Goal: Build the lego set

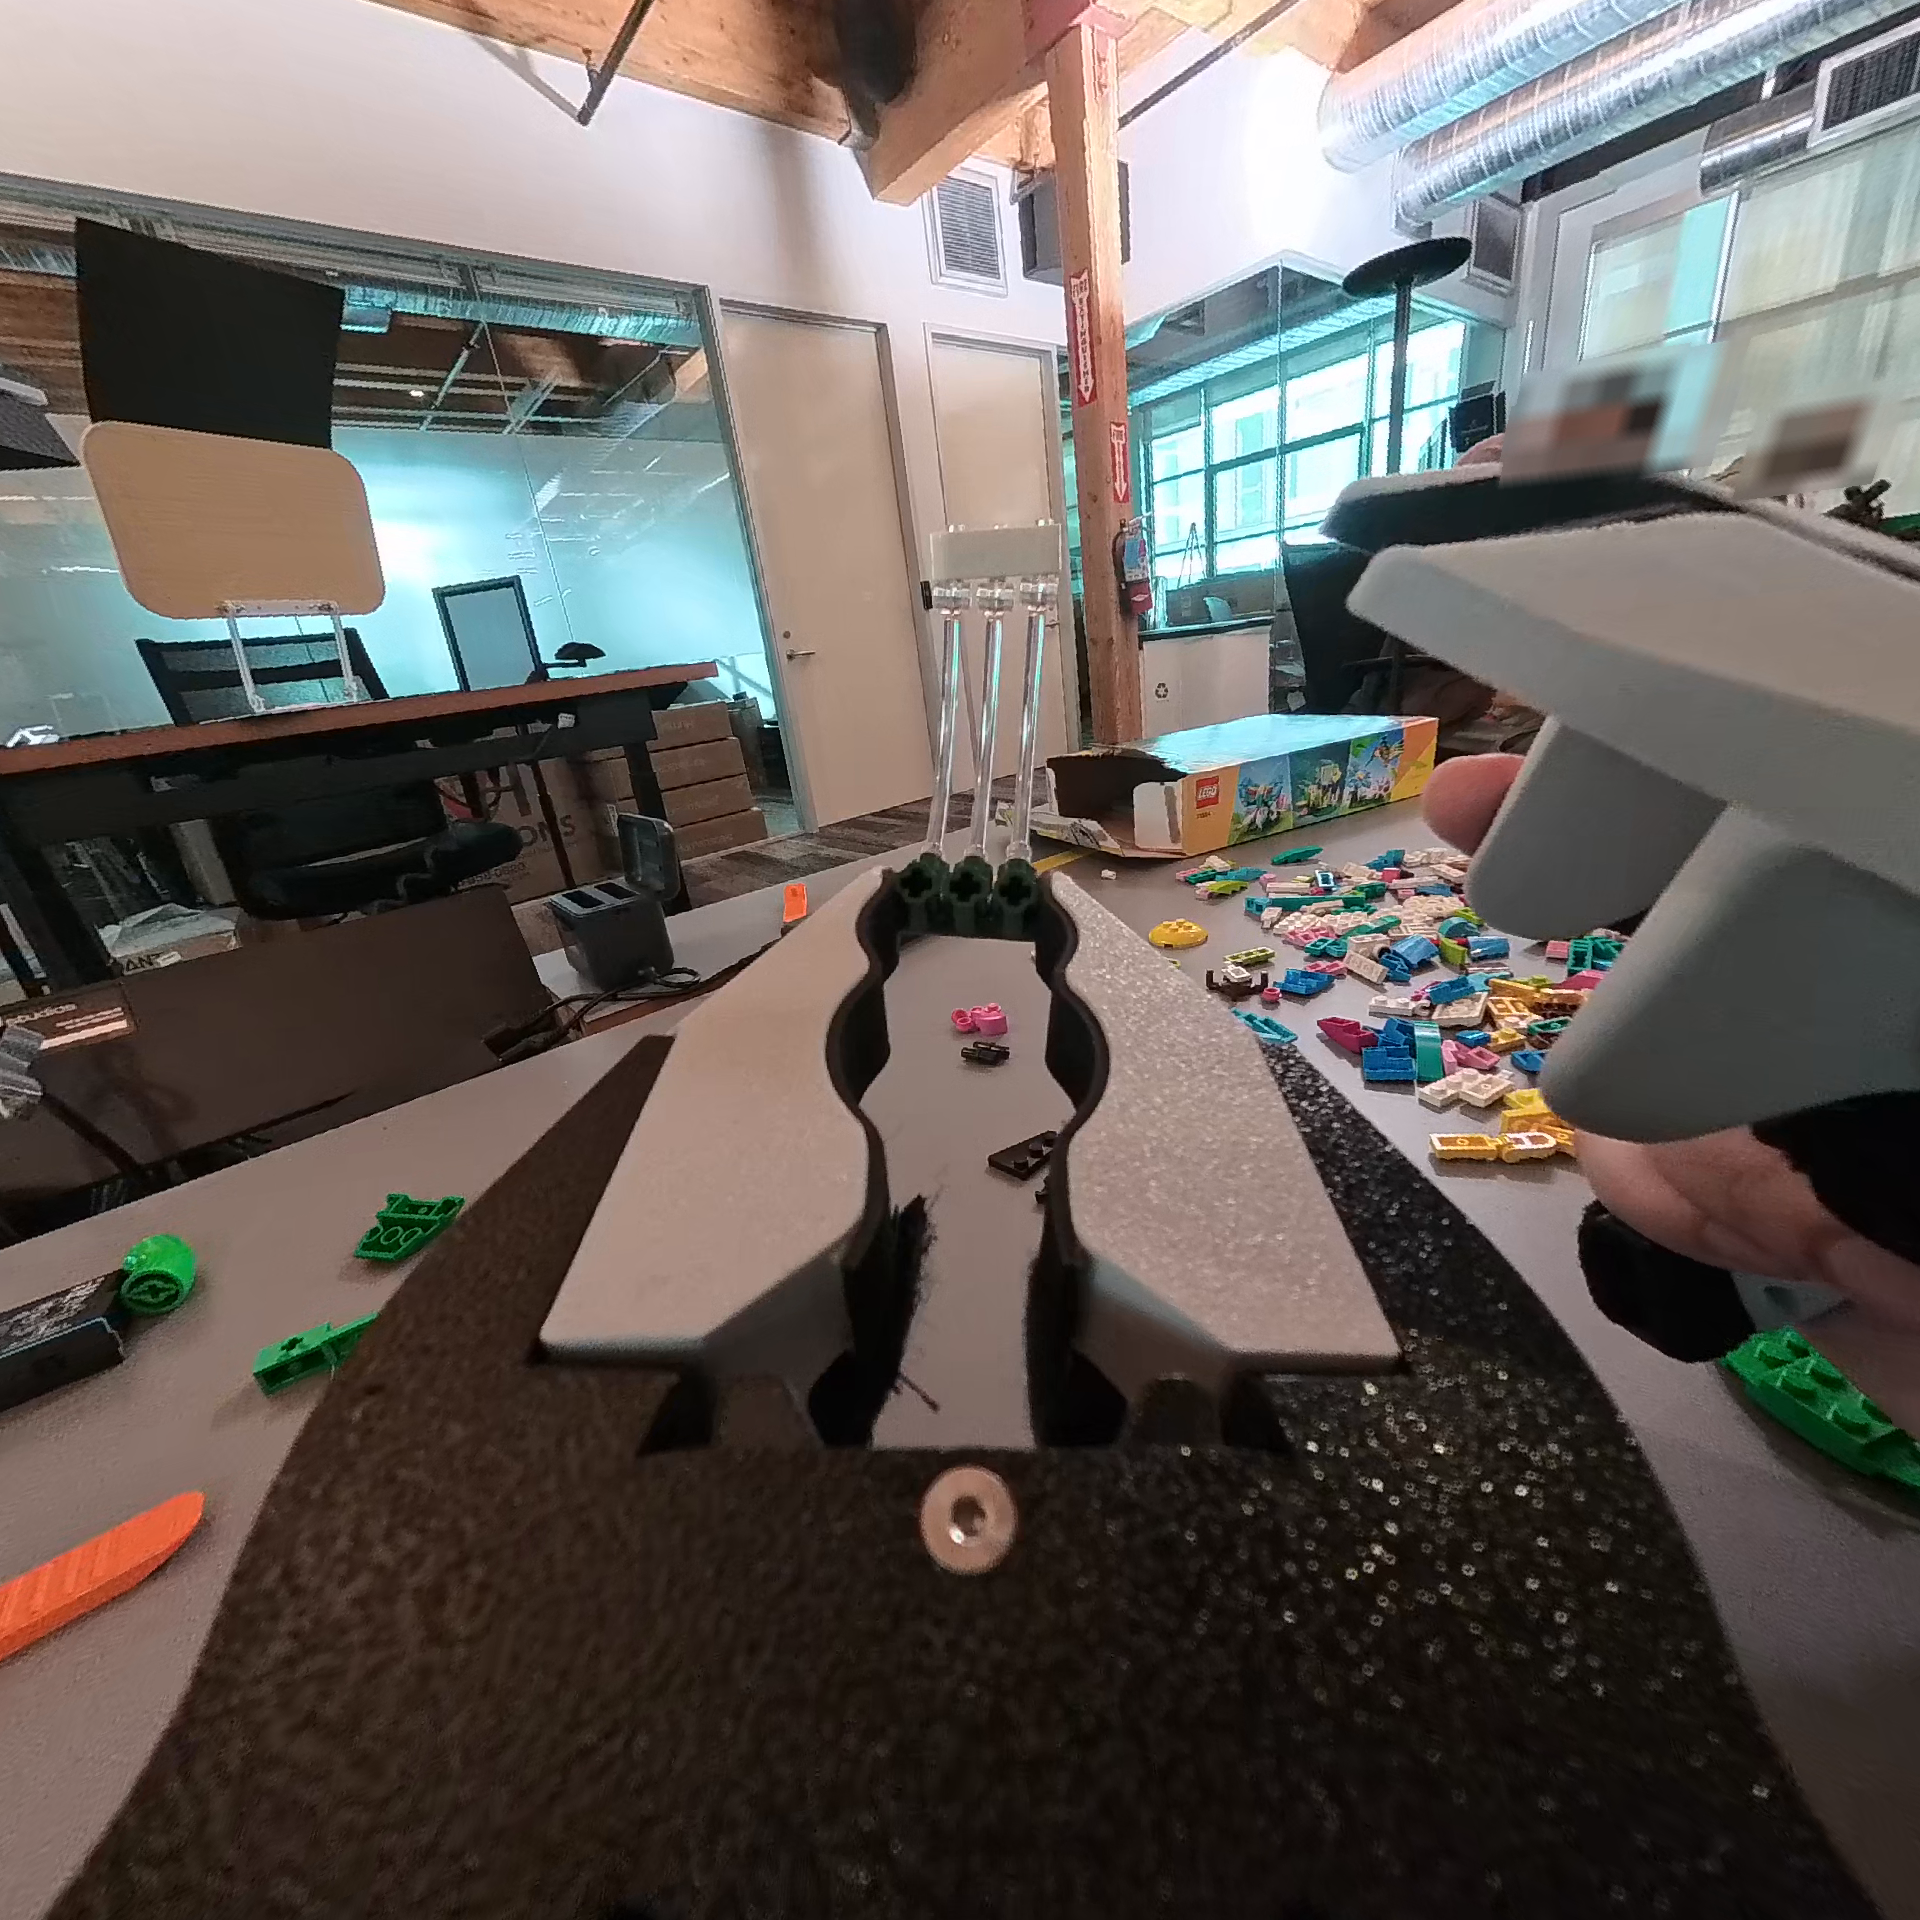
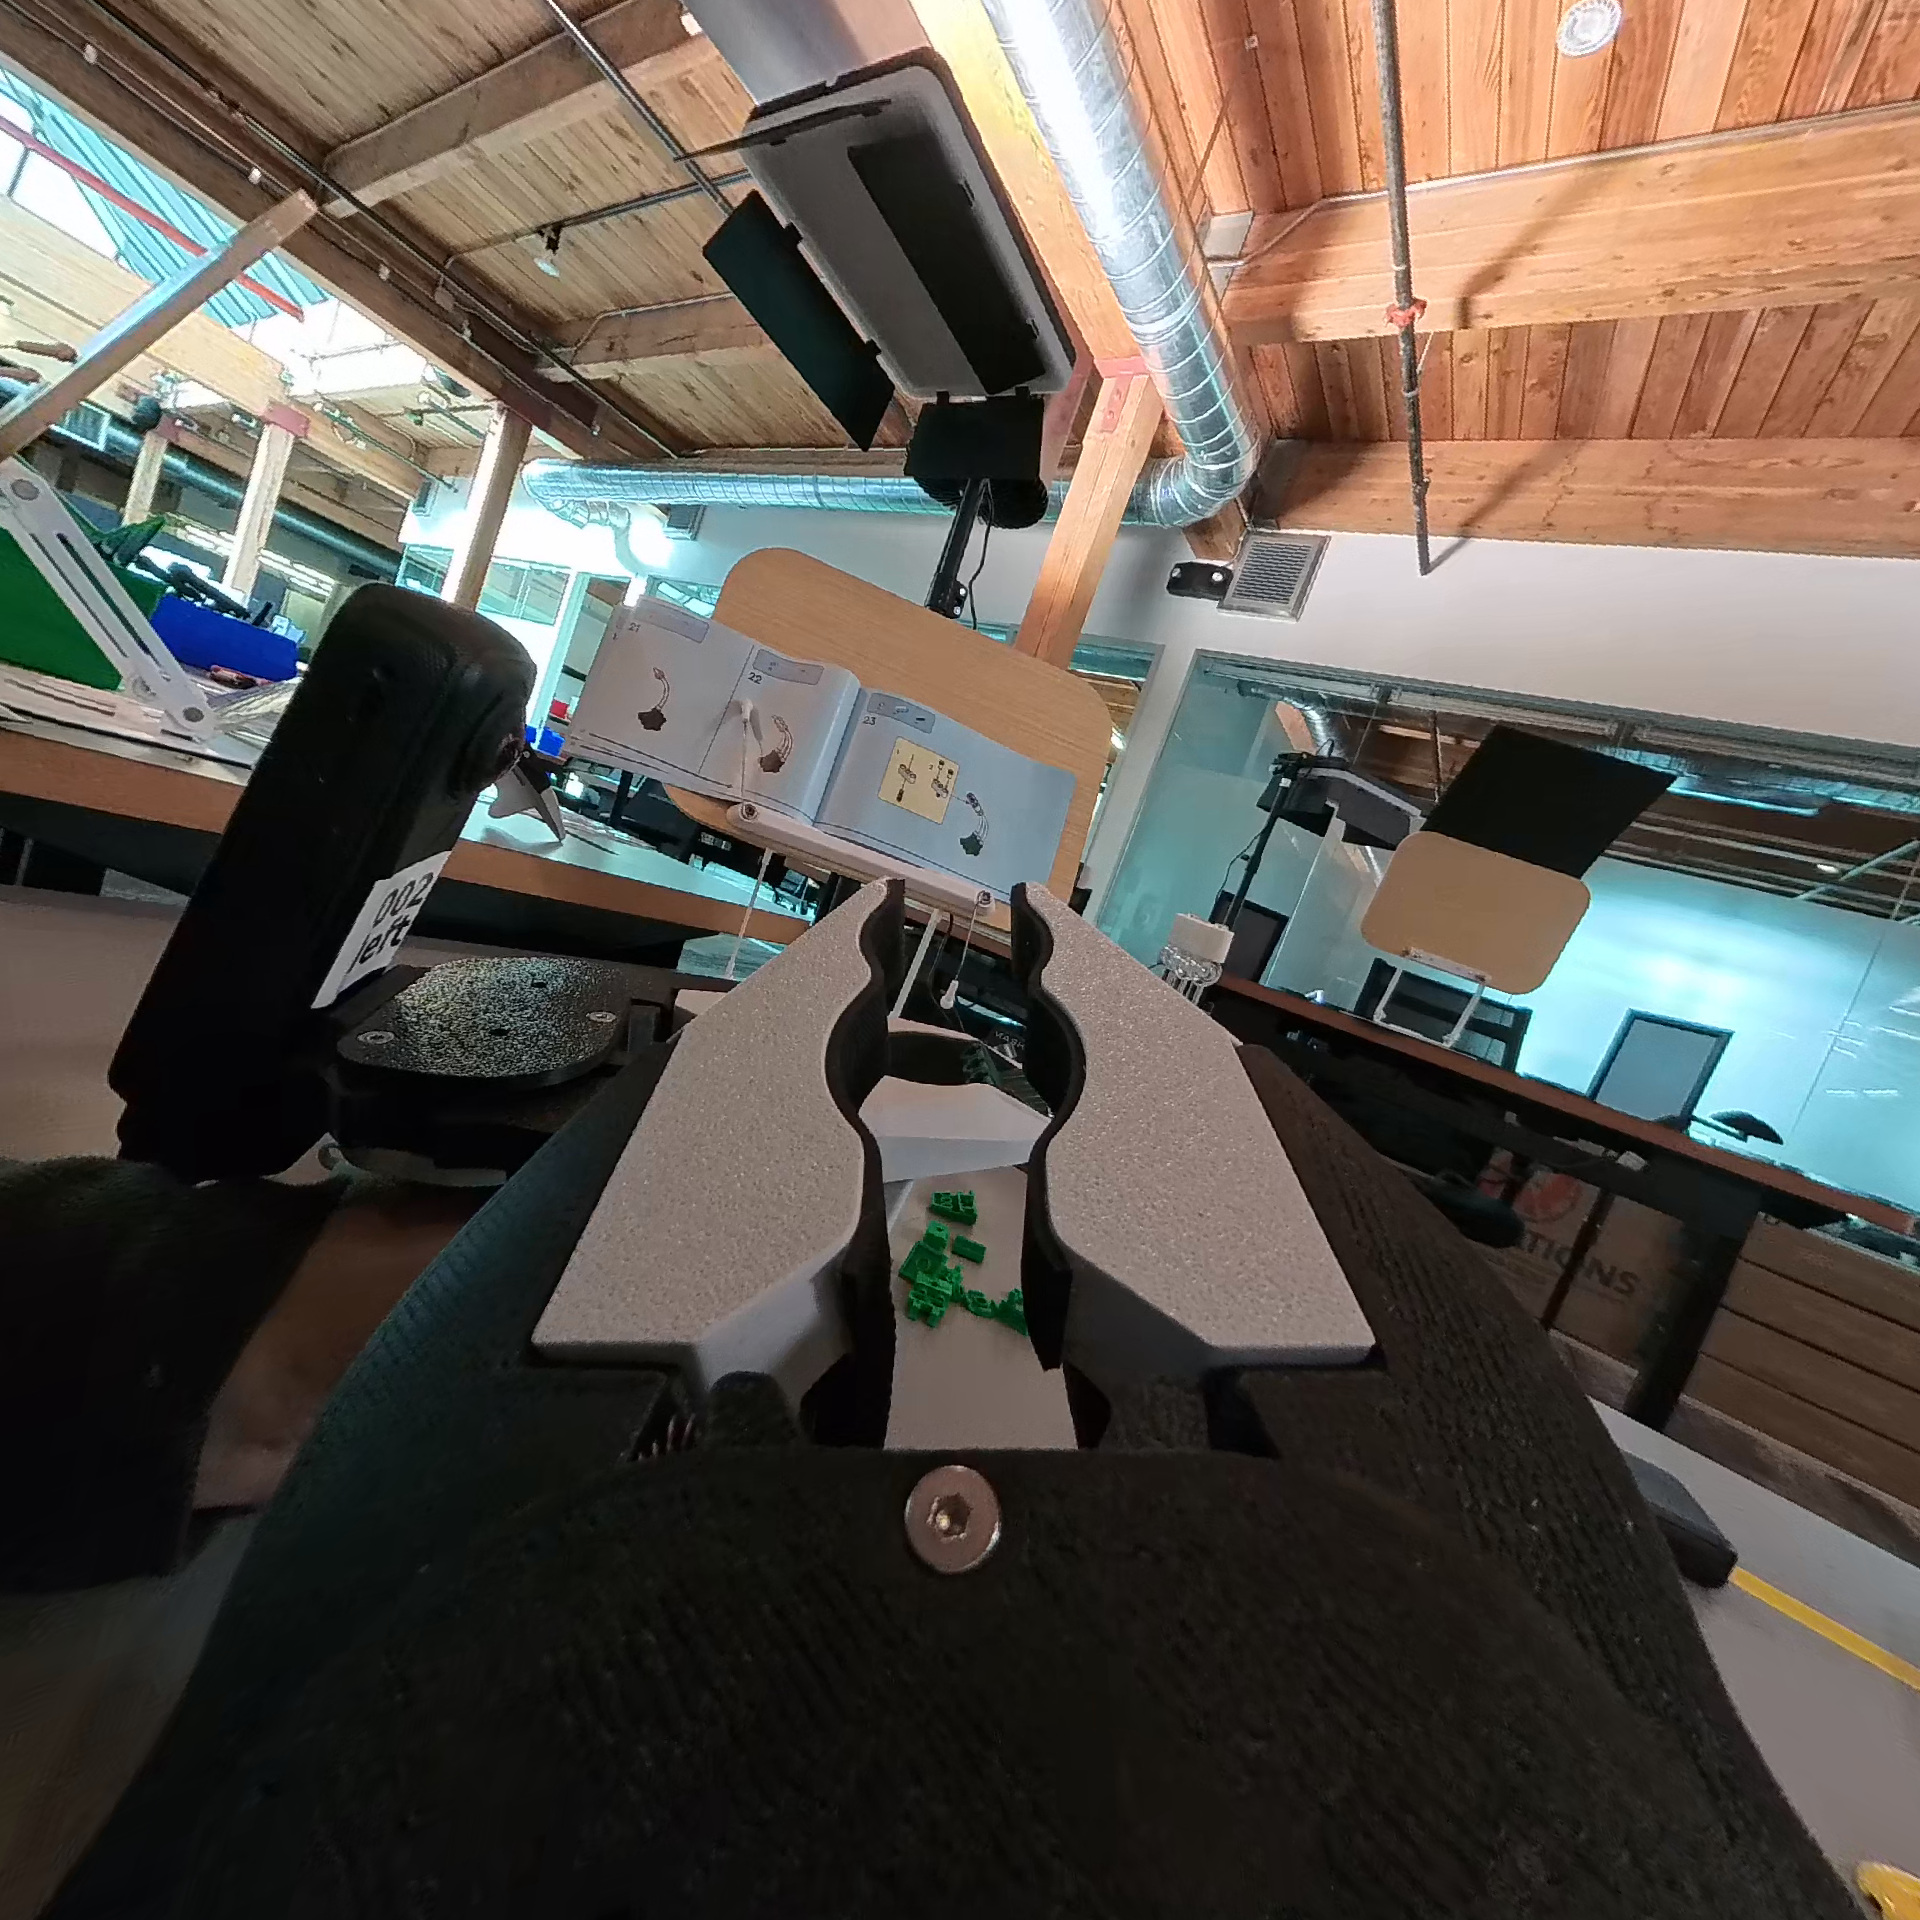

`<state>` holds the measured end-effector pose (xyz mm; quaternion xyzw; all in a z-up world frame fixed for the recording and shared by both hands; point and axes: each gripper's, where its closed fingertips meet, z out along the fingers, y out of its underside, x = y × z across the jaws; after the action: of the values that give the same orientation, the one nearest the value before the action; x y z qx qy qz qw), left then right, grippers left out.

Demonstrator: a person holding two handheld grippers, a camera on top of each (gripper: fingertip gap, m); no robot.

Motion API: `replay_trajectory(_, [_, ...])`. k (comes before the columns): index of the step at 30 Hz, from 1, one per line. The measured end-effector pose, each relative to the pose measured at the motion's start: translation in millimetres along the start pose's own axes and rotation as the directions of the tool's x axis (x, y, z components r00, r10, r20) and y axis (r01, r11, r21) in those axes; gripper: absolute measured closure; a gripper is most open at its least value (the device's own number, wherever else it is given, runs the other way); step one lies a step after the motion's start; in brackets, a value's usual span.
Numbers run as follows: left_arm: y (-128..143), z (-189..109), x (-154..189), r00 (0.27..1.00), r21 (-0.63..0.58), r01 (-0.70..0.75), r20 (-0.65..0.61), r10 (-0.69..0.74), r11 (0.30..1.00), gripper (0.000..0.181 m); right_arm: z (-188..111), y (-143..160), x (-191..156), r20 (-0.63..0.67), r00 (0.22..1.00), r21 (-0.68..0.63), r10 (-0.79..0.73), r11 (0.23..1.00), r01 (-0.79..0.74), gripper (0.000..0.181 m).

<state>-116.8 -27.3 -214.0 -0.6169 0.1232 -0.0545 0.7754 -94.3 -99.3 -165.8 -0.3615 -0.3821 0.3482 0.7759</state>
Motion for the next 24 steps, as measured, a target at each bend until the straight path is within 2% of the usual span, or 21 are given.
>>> replay_trajectory(24, [-0.1,-0.2,0.7,1.000,0.001,0.000,-0.004,0.000,1.000,0.158,-0.1,-1.0,-2.1,0.010,1.000,0.004,-0.001,1.000,0.001,0.162])
